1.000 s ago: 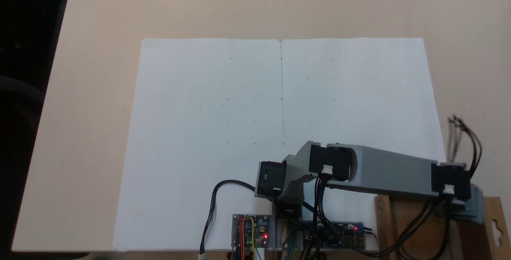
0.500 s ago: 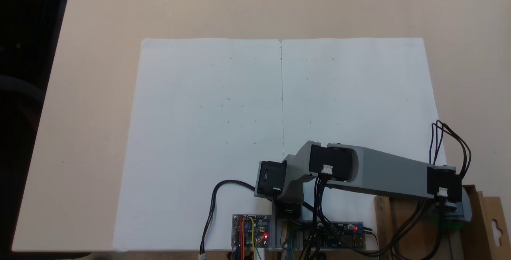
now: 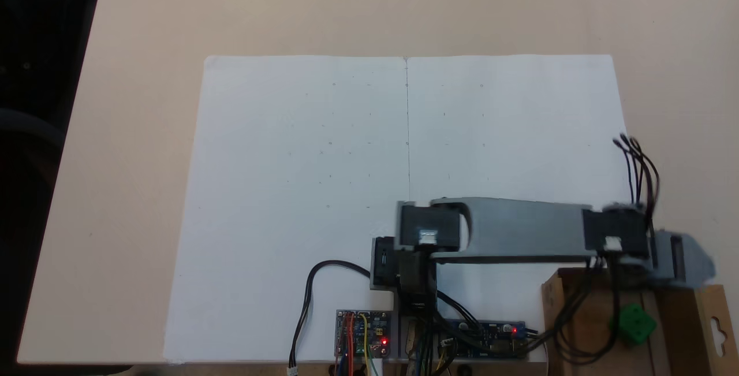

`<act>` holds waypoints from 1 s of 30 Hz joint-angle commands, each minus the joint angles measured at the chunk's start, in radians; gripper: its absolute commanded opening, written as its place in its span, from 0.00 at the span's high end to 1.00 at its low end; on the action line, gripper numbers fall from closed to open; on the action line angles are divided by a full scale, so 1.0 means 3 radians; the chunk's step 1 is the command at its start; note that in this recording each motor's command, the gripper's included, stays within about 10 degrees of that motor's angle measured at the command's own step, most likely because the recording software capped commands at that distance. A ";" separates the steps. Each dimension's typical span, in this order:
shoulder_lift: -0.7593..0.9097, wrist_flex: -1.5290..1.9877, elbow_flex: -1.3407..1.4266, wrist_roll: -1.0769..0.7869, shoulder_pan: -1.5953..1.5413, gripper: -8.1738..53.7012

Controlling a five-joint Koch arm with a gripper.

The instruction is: Grasp a green dice and put it in the bin.

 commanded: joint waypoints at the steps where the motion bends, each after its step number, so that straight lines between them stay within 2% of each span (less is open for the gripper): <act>1: 0.0332 -0.0302 -0.0337 0.0556 -0.0281 0.24; 3: 0.0603 -0.0552 -0.0353 0.0828 -0.0731 0.22; 7: 0.0818 -0.0695 -0.0353 0.0869 -0.1570 0.20; 20: 0.0982 -0.0695 0.0159 0.0803 -0.4106 0.15; 30: 0.1150 -0.1686 0.1759 -0.0082 -0.4960 0.14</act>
